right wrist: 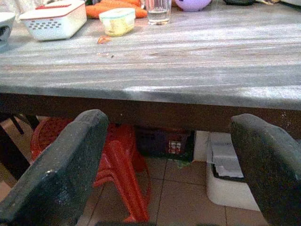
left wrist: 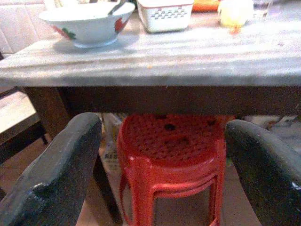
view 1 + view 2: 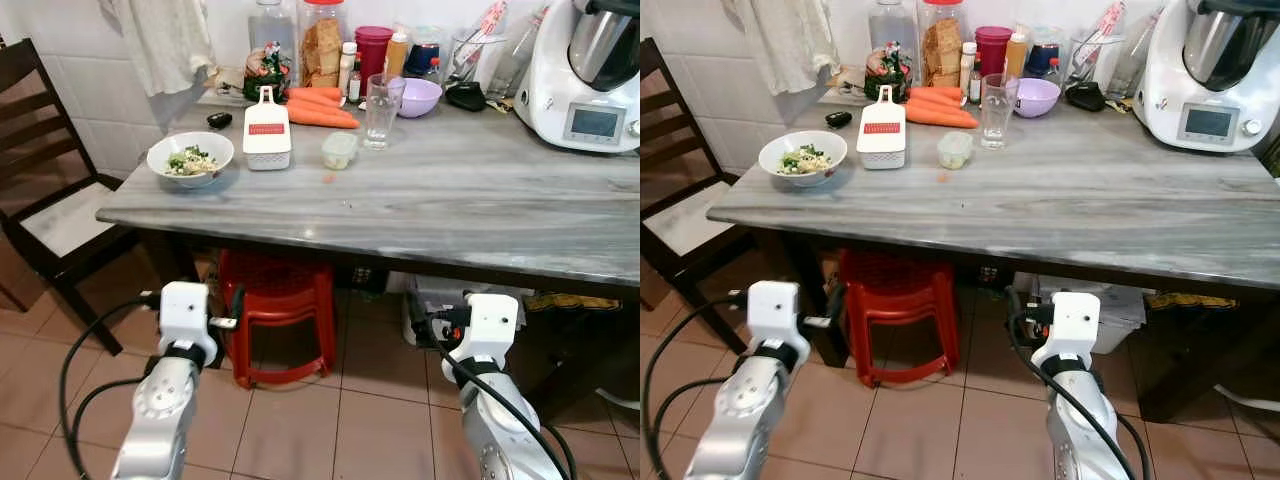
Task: Setting the table
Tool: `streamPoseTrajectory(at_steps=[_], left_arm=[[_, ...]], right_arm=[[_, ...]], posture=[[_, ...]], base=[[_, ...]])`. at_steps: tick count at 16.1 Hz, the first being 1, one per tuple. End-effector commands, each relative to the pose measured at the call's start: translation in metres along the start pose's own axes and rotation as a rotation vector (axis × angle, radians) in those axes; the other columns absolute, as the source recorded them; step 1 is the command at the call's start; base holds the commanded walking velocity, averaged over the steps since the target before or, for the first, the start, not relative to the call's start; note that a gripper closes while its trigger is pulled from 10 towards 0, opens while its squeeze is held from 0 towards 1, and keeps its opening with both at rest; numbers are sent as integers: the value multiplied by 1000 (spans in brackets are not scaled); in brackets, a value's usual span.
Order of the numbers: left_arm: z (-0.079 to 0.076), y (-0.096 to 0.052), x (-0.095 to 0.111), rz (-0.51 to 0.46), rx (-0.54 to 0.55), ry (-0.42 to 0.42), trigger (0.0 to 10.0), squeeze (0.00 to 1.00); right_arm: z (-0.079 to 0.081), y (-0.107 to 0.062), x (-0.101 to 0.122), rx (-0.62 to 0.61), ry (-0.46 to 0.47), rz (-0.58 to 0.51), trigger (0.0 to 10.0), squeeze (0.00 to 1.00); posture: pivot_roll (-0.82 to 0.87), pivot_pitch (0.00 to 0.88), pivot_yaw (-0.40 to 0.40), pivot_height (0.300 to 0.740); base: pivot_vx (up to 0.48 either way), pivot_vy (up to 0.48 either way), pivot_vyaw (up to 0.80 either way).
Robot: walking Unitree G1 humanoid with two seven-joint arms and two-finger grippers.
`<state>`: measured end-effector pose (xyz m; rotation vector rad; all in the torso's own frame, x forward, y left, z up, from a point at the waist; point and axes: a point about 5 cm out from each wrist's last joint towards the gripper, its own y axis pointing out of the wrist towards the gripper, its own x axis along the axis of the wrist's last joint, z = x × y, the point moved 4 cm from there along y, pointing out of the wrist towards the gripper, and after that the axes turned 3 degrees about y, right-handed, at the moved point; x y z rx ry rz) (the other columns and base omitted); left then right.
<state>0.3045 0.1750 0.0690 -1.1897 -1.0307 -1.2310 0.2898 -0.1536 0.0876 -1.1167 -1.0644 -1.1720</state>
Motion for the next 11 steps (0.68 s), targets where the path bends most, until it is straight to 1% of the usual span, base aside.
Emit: streamPoseTrajectory(at_steps=[1,2,6,11], left_arm=[[2,-1,-1,3,4,1,10000,0],[3,-2,-1,4,5,3,10000,0],[5,-1,0,6,21,10,10000,0],[5,-1,-3,18,19,27,10000,0]], right_arm=[[-4,0,1,-9,-4,1,10000,0],[-4,-1,1,-6,-2,-2,10000,0],[0,-1,0,7,0,-2,10000,0],[-2,-3,-3,2,-5,9,10000,0]], posture=[[21,0,-9,740],[22,0,-11,740],[23,0,-10,740],[20,0,-9,740]], base=[[0,0,-800],[0,0,-800],[0,0,0],[0,0,0]])
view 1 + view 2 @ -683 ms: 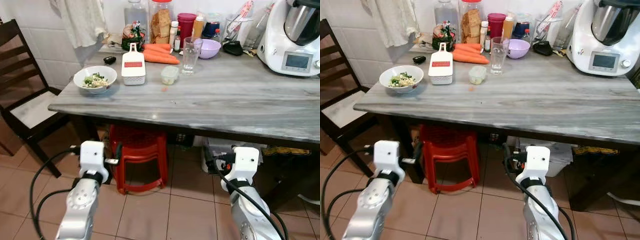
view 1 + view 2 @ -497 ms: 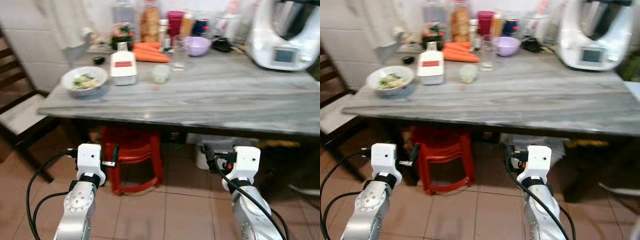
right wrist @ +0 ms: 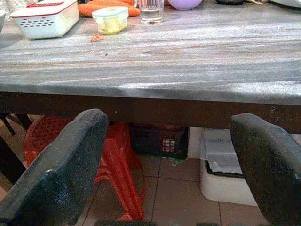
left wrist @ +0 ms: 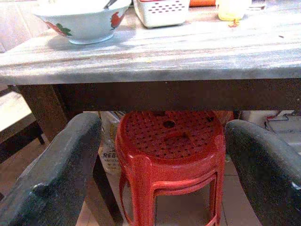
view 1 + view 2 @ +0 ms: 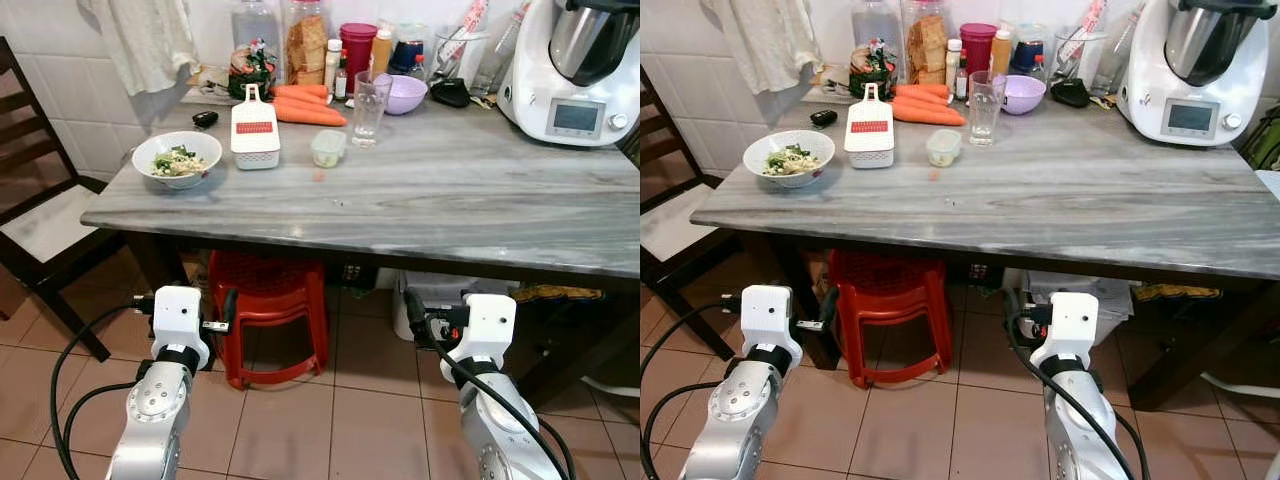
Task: Setting the table
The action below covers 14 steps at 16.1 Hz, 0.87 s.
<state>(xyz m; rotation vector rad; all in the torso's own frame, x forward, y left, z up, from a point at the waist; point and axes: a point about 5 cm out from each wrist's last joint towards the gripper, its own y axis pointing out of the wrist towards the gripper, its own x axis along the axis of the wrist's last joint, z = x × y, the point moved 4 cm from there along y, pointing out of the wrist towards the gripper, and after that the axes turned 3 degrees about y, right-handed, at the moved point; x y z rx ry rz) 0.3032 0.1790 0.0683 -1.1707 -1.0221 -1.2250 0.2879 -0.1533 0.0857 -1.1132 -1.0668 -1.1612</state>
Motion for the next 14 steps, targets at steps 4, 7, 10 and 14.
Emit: streamPoseTrajectory(at_steps=[4,7,10,14], left_arm=[[0,1,-1,16,7,19,10000,0],[2,1,-2,20,13,23,10000,0],[4,0,-2,24,18,29,10000,0],[4,0,-2,30,15,34,10000,0]], right_arm=[[-1,-1,-3,-7,0,9,10000,0],[-2,1,-4,-8,3,12,10000,0],[-3,1,-4,-16,9,10,10000,0],[-3,-1,-4,-21,19,6,10000,0]], posture=[[26,0,-7,740],[30,0,-5,740],[32,0,1,740],[27,0,6,740]], base=[[0,0,0],[0,0,0],[-270,0,0],[-283,0,0]])
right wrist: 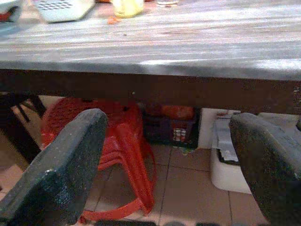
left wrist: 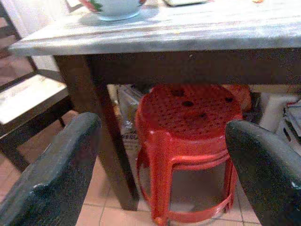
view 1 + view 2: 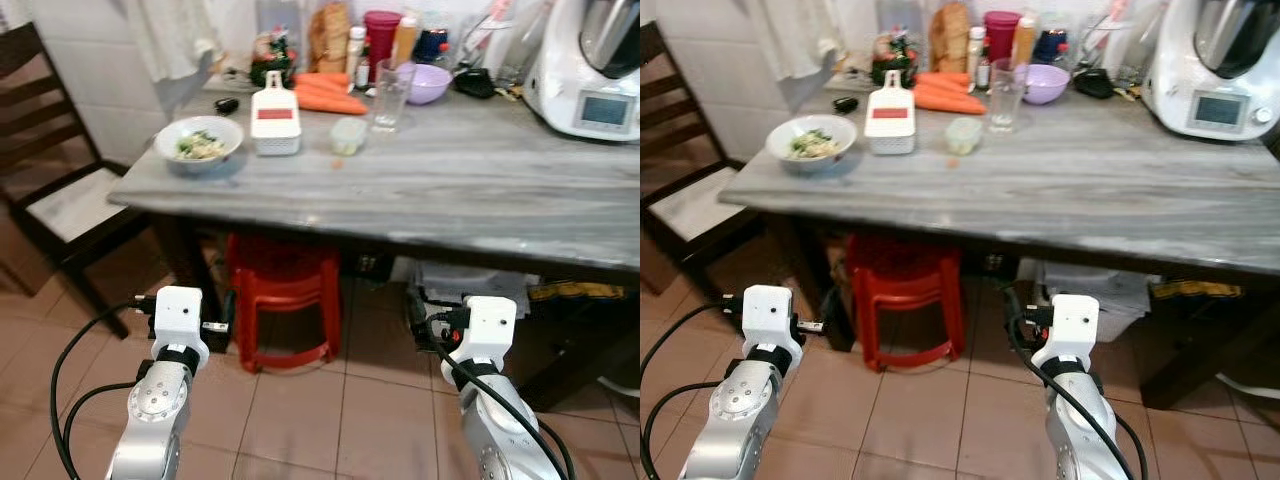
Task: Setting the table
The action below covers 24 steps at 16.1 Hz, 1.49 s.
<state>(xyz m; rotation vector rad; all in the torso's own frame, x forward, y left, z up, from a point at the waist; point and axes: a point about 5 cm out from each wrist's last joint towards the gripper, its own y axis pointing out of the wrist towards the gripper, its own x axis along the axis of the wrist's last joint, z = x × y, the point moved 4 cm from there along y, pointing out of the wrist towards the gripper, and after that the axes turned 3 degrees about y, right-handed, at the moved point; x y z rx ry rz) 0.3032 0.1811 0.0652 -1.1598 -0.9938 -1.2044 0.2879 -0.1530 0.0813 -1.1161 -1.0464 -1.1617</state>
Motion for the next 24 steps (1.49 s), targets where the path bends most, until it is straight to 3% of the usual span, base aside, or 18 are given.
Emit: streamPoseTrajectory(at_steps=[1,6,13,24], left_arm=[[3,0,1,3,5,17,10000,0],[0,1,-1,8,2,15,10000,0],[3,0,1,4,10,17,10000,0],[-10,1,12,-66,-66,1,10000,0]], right_arm=[[-3,-2,1,-14,8,-7,10000,0],[-6,-1,3,-16,9,-13,10000,0],[-3,0,7,-16,-69,-29,10000,0],[-1,-1,5,12,-83,-26,10000,0]], posture=[[25,0,5,740],[23,0,3,740],[29,0,1,740],[25,0,-7,740]], base=[[-285,0,0],[-285,0,0],[-280,0,0],[0,0,0]])
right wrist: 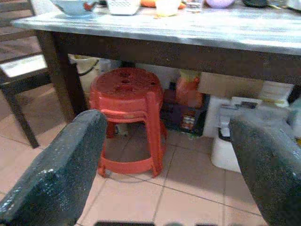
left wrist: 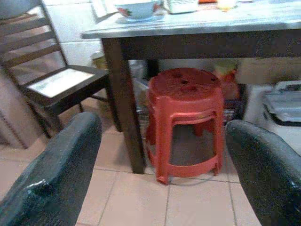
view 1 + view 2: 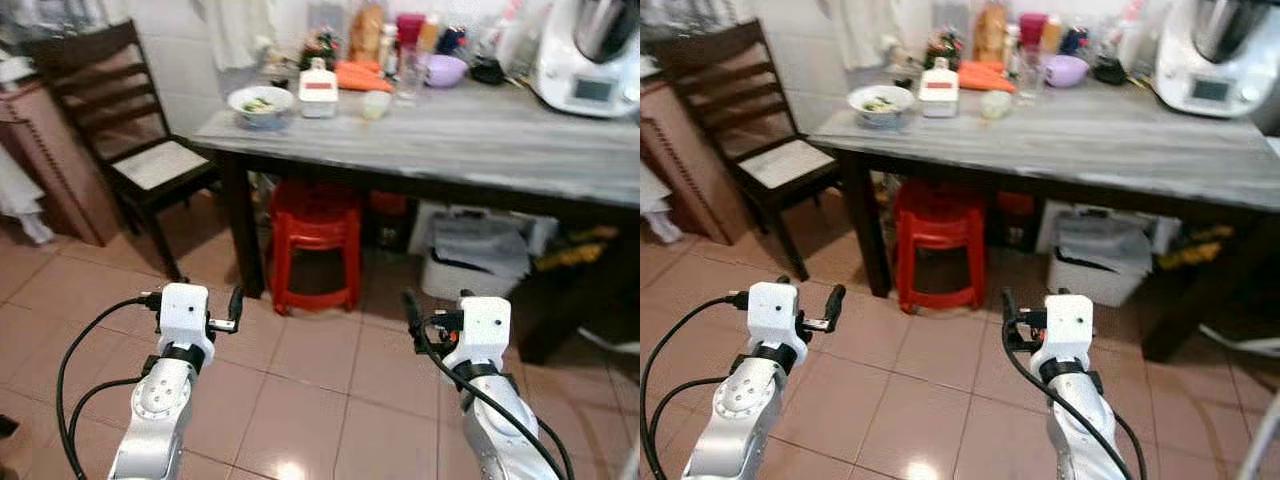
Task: Setting the table
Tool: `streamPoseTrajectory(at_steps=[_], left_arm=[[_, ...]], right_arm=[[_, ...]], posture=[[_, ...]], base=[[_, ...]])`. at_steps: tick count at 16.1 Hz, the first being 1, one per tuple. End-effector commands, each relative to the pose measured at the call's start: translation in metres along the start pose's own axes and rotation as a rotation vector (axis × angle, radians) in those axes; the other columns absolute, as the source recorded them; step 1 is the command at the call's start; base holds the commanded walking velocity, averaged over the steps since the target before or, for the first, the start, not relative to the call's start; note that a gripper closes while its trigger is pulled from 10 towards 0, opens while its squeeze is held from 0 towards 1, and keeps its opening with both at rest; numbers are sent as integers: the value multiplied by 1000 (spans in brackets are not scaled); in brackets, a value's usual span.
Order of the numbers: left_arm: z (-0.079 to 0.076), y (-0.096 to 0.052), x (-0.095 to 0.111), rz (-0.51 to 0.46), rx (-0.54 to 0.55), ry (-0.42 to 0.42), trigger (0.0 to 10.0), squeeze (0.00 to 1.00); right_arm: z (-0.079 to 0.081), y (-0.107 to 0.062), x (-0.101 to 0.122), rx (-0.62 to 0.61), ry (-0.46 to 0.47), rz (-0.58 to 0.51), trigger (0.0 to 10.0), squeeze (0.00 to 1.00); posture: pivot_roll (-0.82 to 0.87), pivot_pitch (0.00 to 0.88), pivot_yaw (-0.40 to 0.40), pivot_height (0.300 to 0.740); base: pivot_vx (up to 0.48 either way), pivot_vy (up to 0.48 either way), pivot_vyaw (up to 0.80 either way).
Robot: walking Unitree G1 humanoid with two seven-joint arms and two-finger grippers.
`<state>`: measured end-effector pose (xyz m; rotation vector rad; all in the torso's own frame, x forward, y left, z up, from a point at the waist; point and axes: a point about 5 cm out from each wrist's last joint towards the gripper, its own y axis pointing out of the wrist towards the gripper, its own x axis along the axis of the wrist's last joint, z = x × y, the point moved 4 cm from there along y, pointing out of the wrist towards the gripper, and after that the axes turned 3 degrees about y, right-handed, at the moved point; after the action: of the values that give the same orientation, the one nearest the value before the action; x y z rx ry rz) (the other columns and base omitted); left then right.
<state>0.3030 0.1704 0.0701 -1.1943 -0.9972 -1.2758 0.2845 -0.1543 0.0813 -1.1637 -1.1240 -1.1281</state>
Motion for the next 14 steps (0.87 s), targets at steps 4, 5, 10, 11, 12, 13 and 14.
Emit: streamPoseTrajectory(at_steps=[4,5,10,11,12,13,14], left_arm=[[-3,2,6,-26,-15,6,10000,0],[-4,3,6,-28,-18,9,10000,0],[-2,2,7,-33,-19,14,10000,0],[-1,1,8,-36,-19,14,10000,0],[0,0,10,-42,-15,12,10000,0],[1,-1,11,-43,-14,10,10000,0],[2,-2,11,-44,-11,9,10000,0]], right_arm=[[0,2,6,13,5,-14,10000,0],[1,2,5,18,4,-9,10000,0],[2,3,6,27,-6,-11,10000,0],[1,3,8,22,-3,-22,10000,0],[-2,2,14,7,1,-51,10000,0],[-4,1,16,-2,7,-63,10000,0],[-5,0,18,-5,16,-74,10000,0]], posture=[[23,0,-6,740],[22,0,-10,740],[29,0,-14,740],[30,0,-13,740],[31,0,-13,740],[30,0,-11,740],[30,0,-9,740]], base=[[0,0,0],[0,-277,0],[0,-307,0],[0,-349,0],[0,-382,0],[0,-382,0],[0,-382,0]])
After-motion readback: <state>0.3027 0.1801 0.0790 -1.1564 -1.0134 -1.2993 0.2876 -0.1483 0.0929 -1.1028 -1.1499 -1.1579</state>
